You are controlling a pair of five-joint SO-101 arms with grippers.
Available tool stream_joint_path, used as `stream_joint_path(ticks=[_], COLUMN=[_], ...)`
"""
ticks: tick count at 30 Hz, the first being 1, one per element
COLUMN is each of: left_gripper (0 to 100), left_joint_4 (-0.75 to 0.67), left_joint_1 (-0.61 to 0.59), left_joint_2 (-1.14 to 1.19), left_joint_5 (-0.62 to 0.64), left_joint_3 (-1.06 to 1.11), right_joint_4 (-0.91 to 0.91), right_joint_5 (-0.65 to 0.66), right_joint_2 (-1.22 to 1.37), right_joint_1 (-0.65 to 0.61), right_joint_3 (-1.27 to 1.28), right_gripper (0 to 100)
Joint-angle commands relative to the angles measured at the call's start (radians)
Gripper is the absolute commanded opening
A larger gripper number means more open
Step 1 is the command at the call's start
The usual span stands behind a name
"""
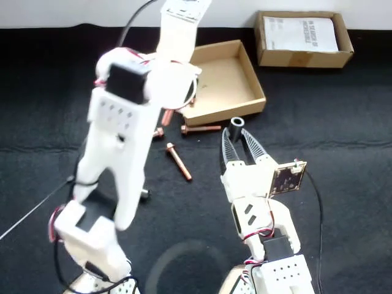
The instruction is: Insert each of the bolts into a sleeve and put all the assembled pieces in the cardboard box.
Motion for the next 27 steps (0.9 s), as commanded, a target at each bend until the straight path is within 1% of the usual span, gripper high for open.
stream_joint_path(ticks=[1, 7, 11, 18, 19, 23, 27], left_gripper=[1, 1, 1, 1, 1, 1, 1], left_joint_4=[0.000, -0.006, -0.043, -0.051, -0.069, -0.232, -0.489], left_joint_1=[-0.002, -0.002, -0.008, -0.002, -0.002, -0.002, -0.002], left_joint_2=[-0.222, -0.521, -0.720, -1.066, -1.112, -1.294, -1.466], left_joint_5=[-0.003, 0.003, 0.038, 0.043, 0.043, 0.043, 0.043], left_joint_3=[0.124, 0.341, 0.496, 0.875, 0.935, 1.219, 1.518], right_joint_4=[-0.019, -0.019, -0.019, -0.019, -0.019, -0.019, -0.019], right_joint_5=[0.011, 0.011, 0.011, 0.011, 0.011, 0.011, 0.011], right_joint_2=[0.008, 0.008, 0.008, 0.008, 0.008, 0.008, 0.008], right_joint_1=[0.008, 0.008, 0.008, 0.008, 0.008, 0.008, 0.008], right_joint_3=[0.134, 0.134, 0.134, 0.134, 0.134, 0.134, 0.134], right_gripper=[0.6, 0.6, 0.6, 0.6, 0.6, 0.6, 0.6])
